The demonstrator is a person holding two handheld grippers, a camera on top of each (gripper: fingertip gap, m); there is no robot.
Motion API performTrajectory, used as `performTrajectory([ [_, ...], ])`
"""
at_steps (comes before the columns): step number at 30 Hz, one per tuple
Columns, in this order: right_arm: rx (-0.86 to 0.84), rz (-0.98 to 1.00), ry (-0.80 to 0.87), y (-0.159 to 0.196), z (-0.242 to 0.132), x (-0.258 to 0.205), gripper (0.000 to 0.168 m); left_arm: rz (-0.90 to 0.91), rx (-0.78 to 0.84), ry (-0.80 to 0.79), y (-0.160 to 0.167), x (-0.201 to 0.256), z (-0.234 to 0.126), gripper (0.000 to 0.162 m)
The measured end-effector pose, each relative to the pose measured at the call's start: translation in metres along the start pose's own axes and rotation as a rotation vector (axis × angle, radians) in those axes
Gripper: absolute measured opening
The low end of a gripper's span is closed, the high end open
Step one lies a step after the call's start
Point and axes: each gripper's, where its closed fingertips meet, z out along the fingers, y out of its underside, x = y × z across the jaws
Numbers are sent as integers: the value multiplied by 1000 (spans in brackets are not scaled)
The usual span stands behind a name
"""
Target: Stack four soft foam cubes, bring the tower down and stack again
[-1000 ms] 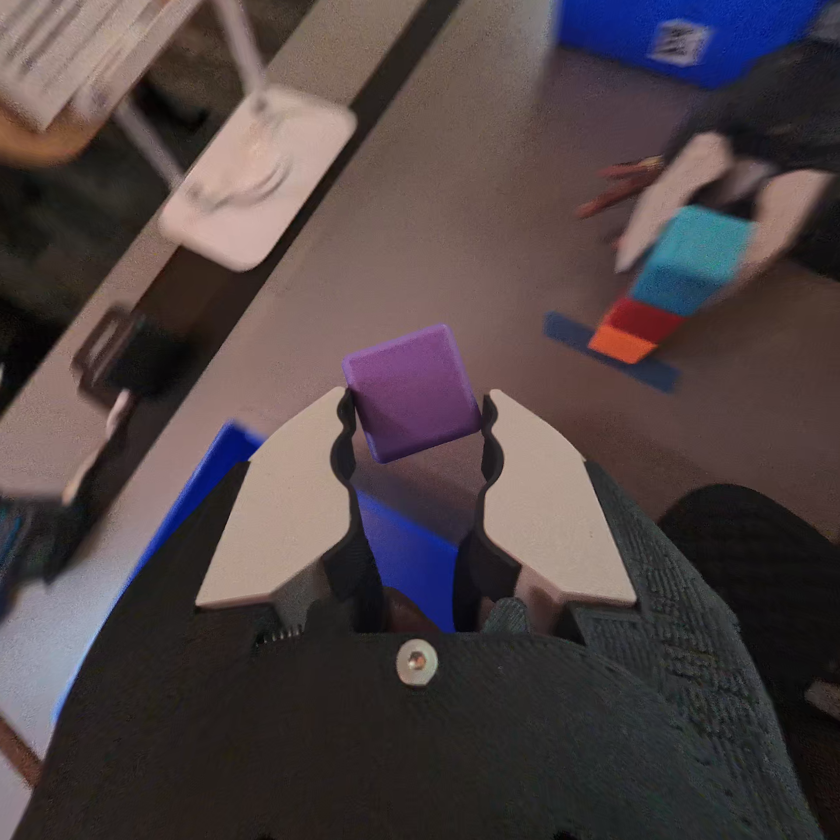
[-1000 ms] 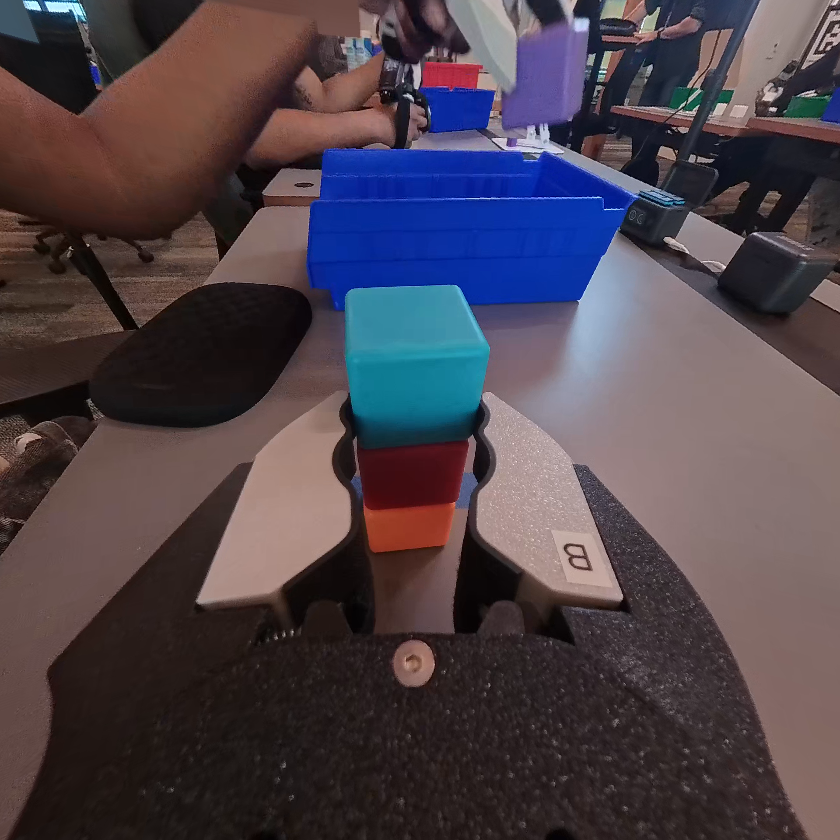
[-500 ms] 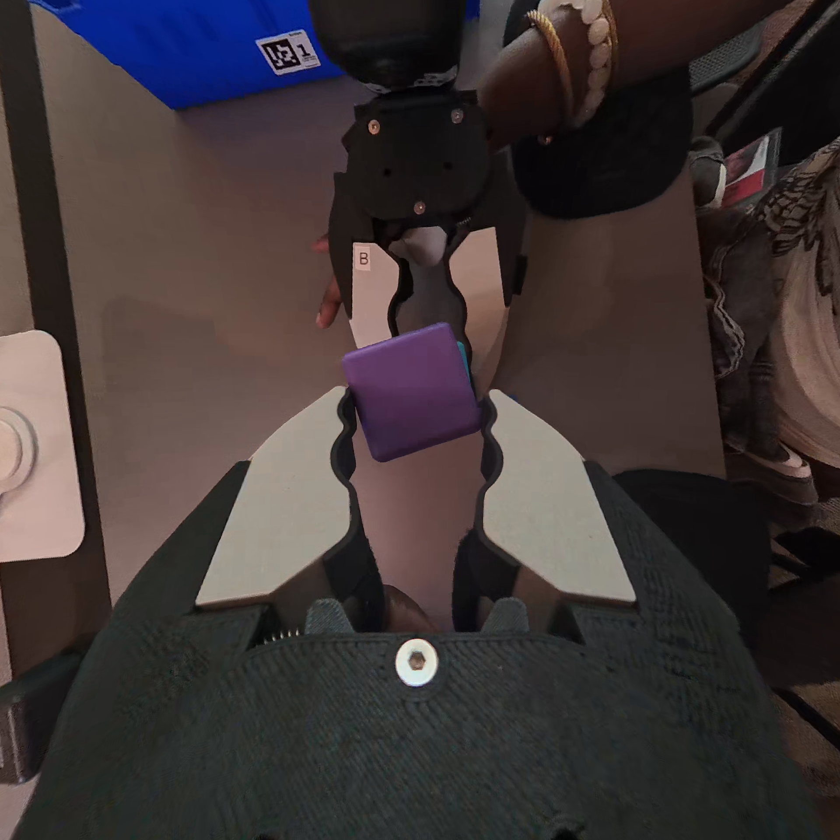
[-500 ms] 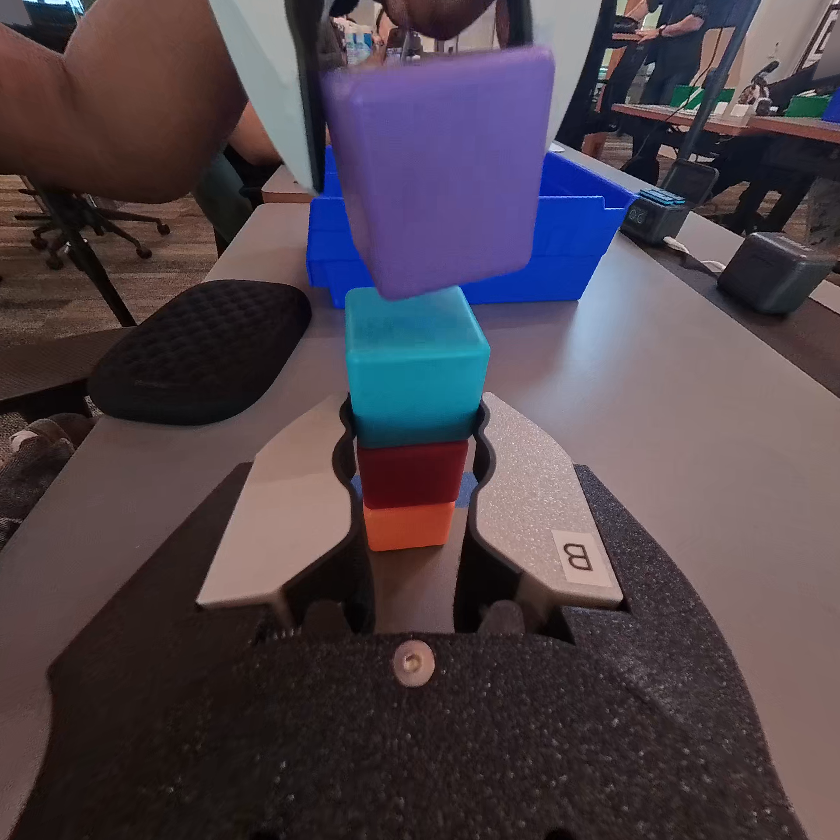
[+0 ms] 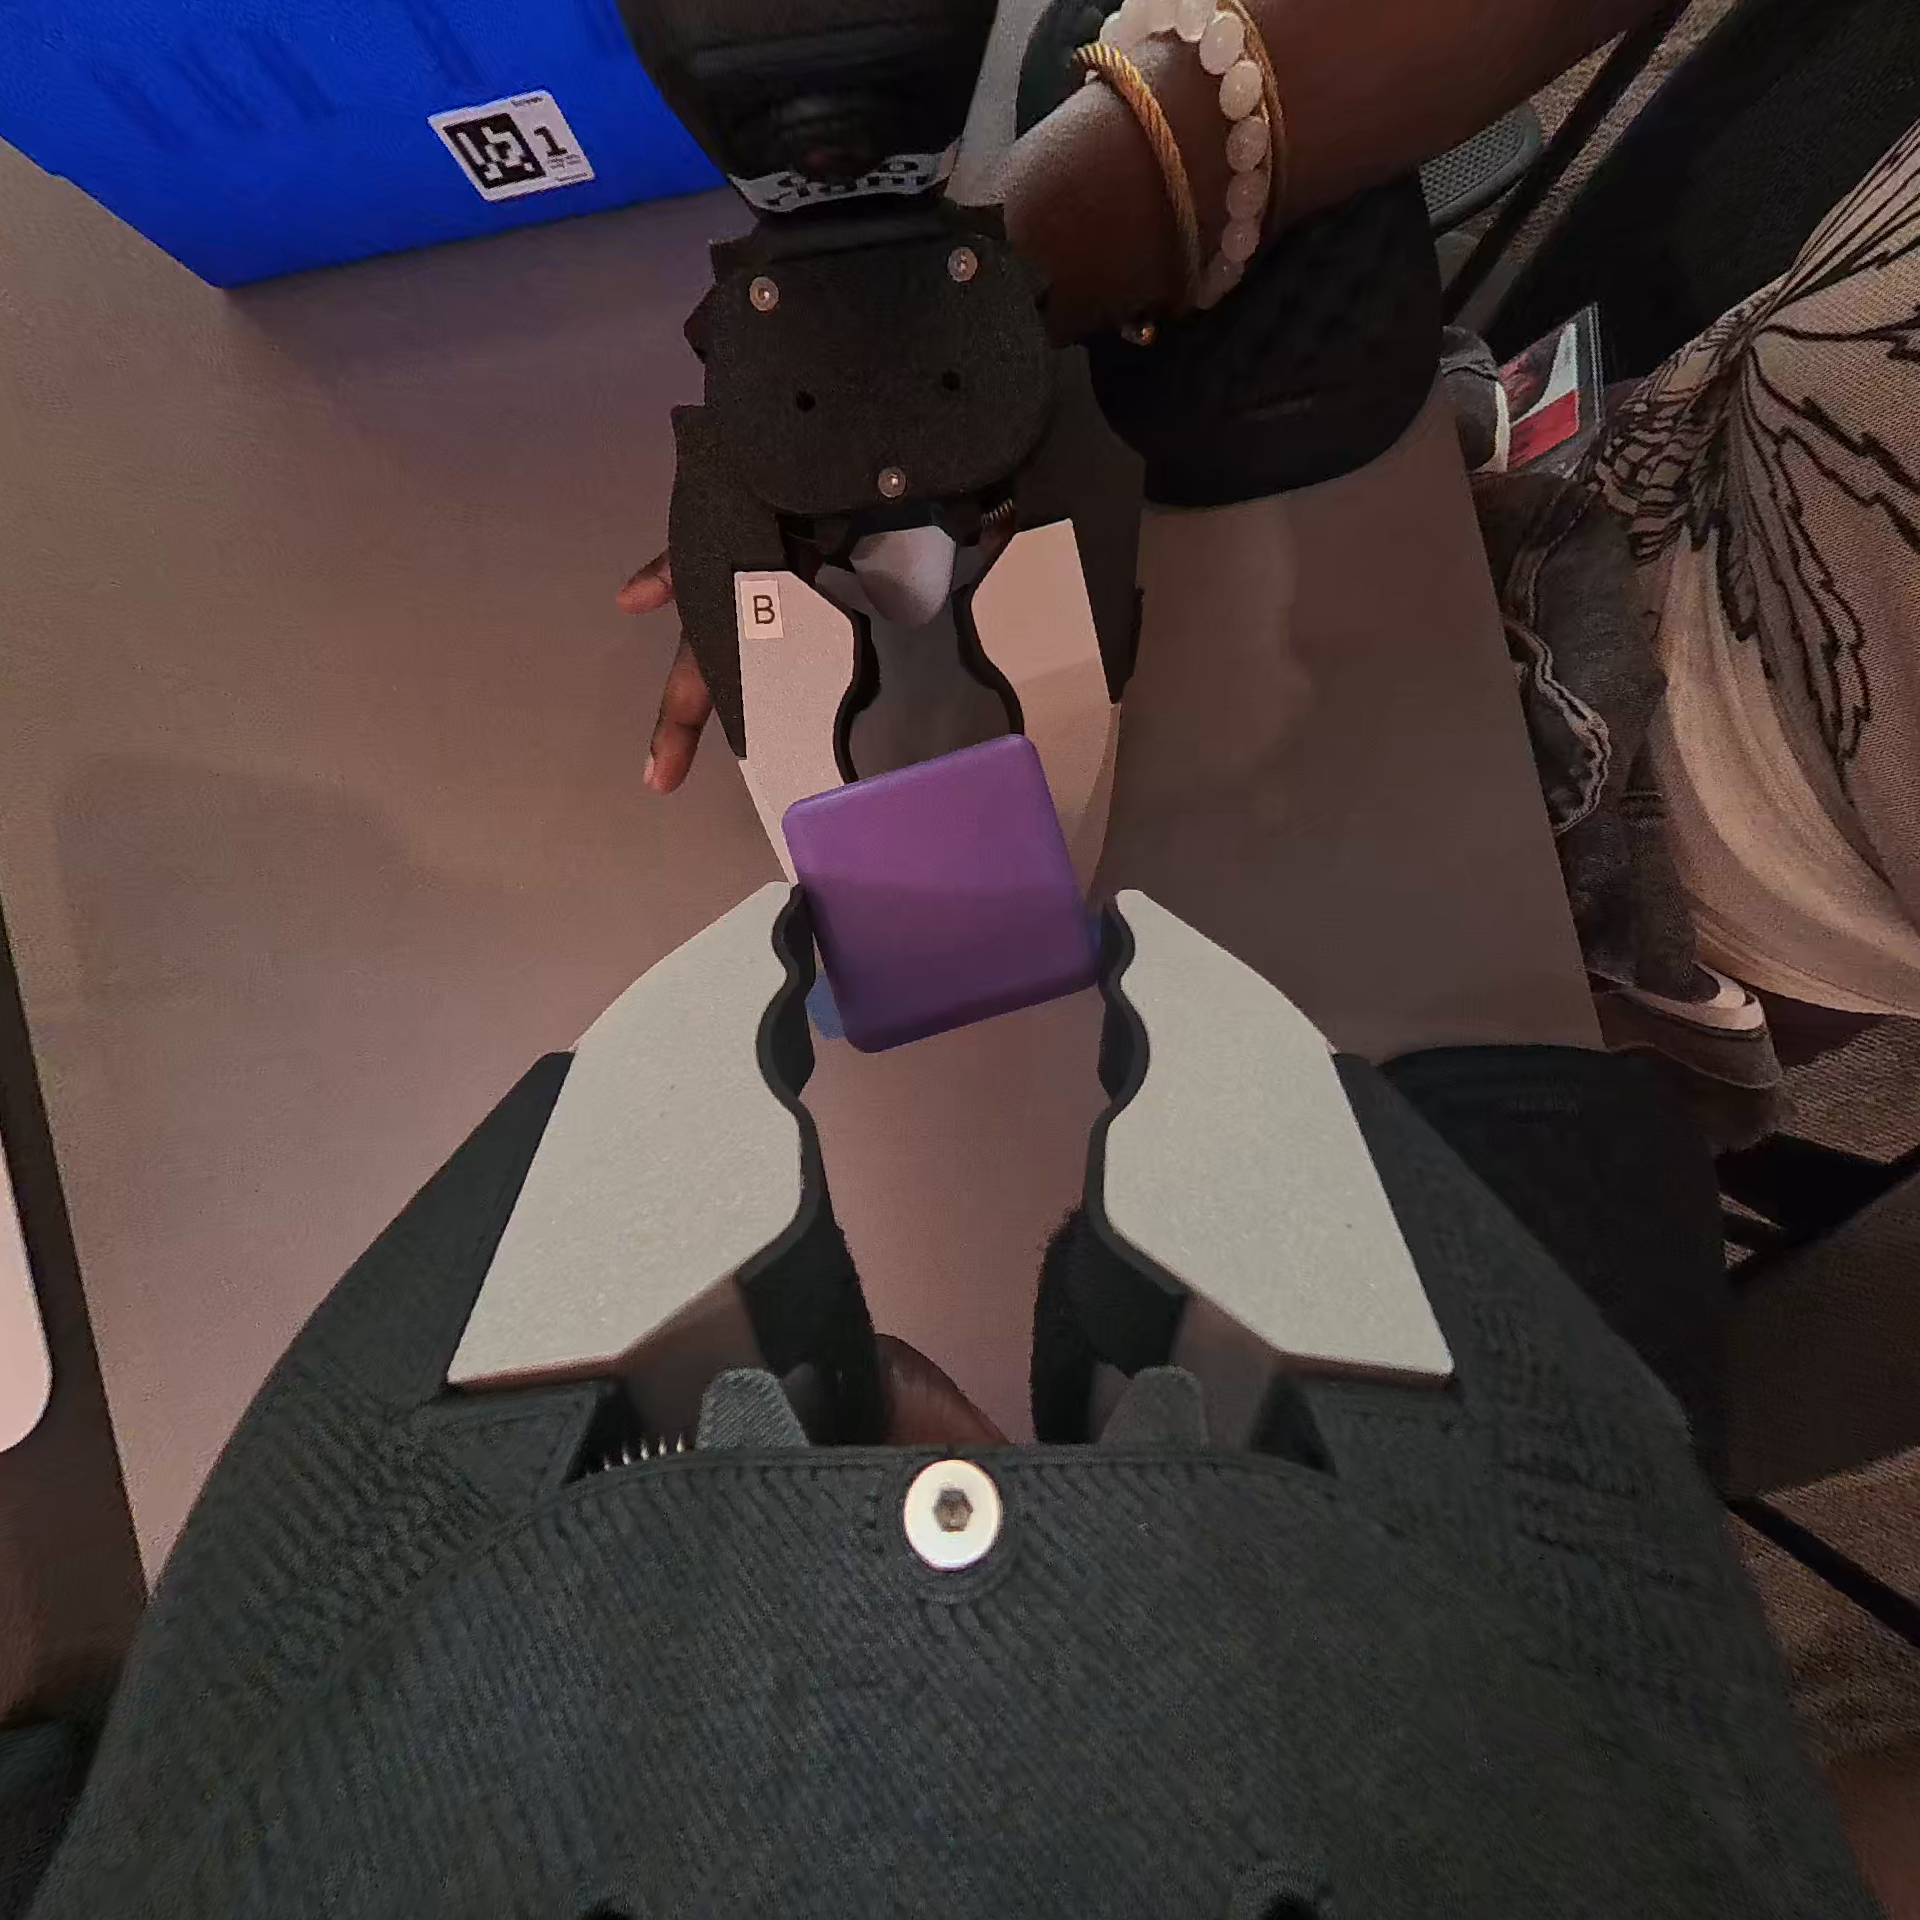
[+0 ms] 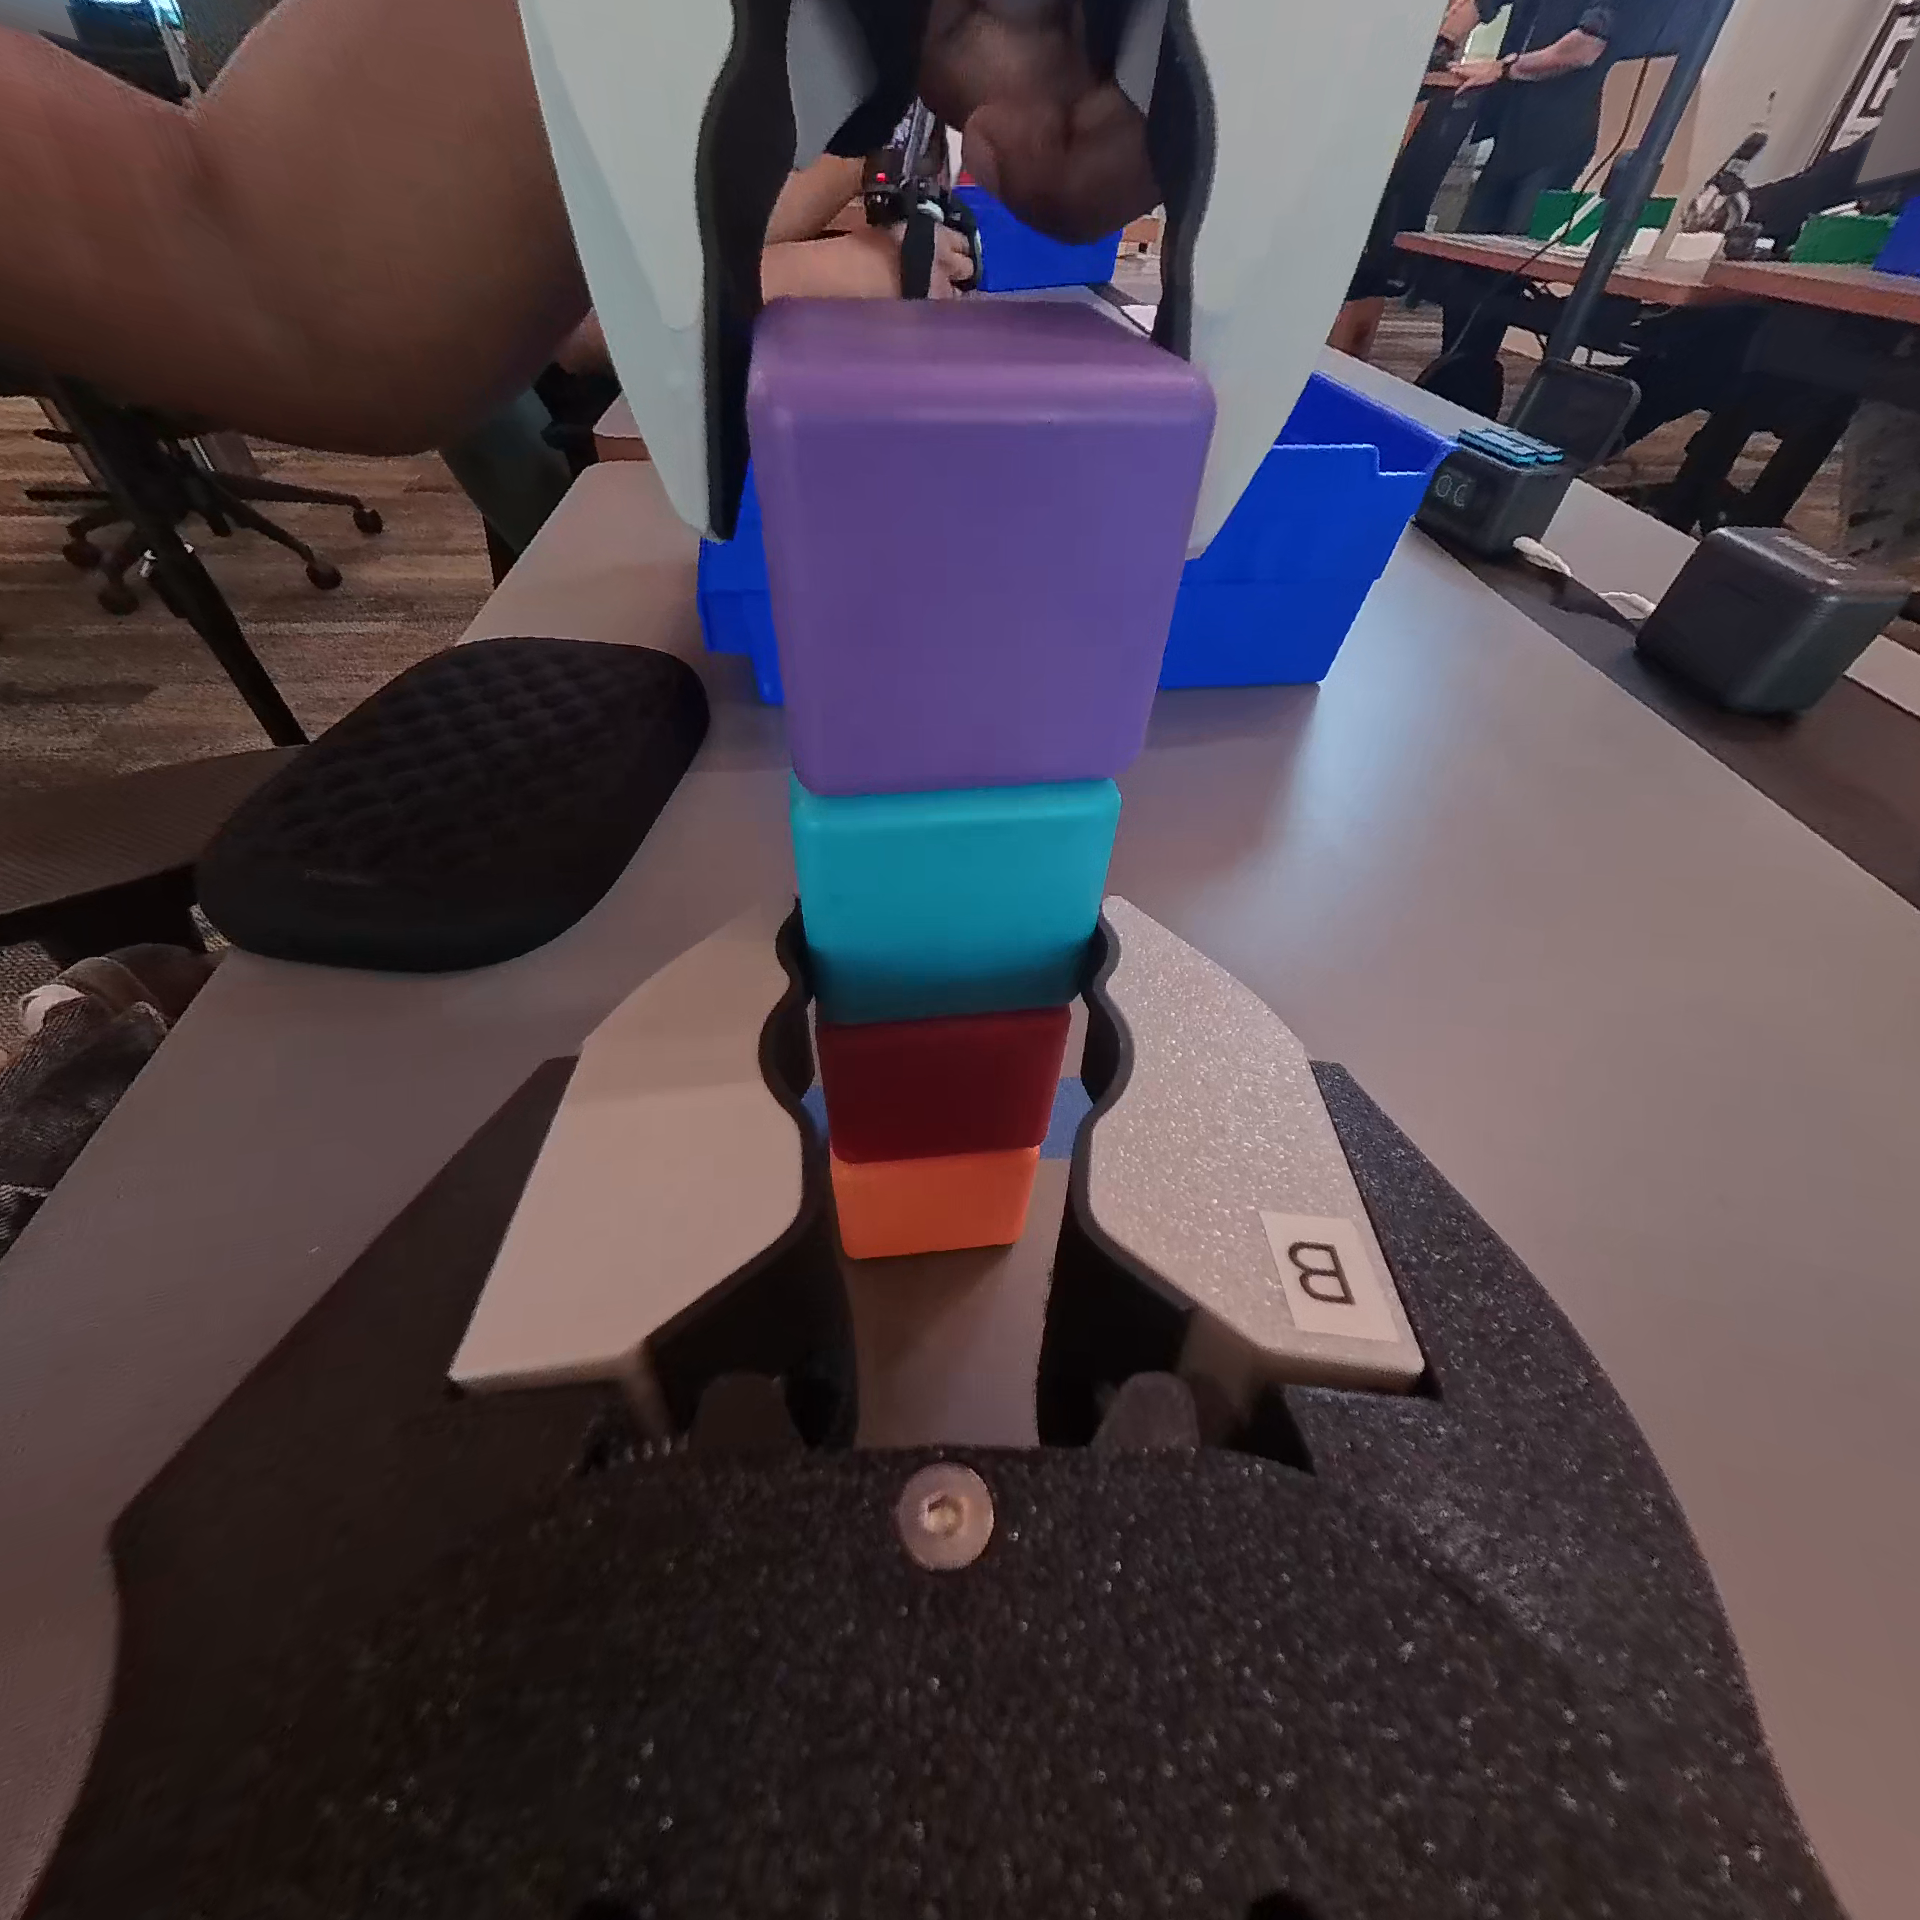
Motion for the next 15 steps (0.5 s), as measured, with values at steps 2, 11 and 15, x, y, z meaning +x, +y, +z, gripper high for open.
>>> performTrajectory([
  [2, 1, 0, 0, 0, 0, 0, 50, -9, 4, -12, 0, 0, 0, 53],
  [11, 148, 10, -16, -33, -26, -2, 107, -40, 577, -332, -38, 9, -43, 131],
  [15, 273, 21, -32, -64, -47, -8, 125, -71, 816, -339, -40, 23, -49, 139],
])
